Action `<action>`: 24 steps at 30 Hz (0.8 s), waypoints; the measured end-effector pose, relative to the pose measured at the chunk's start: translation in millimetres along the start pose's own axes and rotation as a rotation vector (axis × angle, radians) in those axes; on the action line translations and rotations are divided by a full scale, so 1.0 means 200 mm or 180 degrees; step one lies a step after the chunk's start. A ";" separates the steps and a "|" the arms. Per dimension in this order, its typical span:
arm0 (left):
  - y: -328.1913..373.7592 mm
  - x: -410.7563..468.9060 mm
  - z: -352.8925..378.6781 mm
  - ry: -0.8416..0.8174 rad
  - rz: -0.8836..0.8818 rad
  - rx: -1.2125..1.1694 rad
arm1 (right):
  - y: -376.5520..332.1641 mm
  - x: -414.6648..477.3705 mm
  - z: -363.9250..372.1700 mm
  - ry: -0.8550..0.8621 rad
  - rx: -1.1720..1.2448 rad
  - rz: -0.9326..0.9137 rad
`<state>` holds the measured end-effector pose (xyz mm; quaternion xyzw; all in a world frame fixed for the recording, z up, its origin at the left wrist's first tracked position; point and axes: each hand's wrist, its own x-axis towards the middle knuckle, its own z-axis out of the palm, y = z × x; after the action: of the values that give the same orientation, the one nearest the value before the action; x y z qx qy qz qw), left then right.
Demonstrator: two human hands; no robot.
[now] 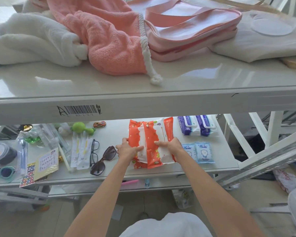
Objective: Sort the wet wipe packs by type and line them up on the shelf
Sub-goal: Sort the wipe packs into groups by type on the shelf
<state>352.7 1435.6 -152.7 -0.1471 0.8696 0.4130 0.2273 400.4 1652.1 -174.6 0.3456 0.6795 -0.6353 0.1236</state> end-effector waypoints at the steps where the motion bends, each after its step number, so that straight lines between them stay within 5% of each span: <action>1: 0.01 0.00 -0.01 -0.0041 -0.0091 -0.0106 | 0.00 -0.01 -0.03 0.0065 0.0095 -0.0095; 10: 0.05 0.01 -0.10 -0.0948 -0.0540 -0.0798 | -0.01 -0.10 -0.29 0.0205 0.0630 -0.0281; 24: -0.23 -0.14 -0.49 -0.1261 -0.0101 -0.2176 | -0.12 -0.08 -0.03 -0.0918 0.0128 -0.0250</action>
<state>370.0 1332.2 -114.4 -0.1451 0.6189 0.6955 0.3350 399.0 1654.0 -145.6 0.2263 0.6548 -0.6962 0.1881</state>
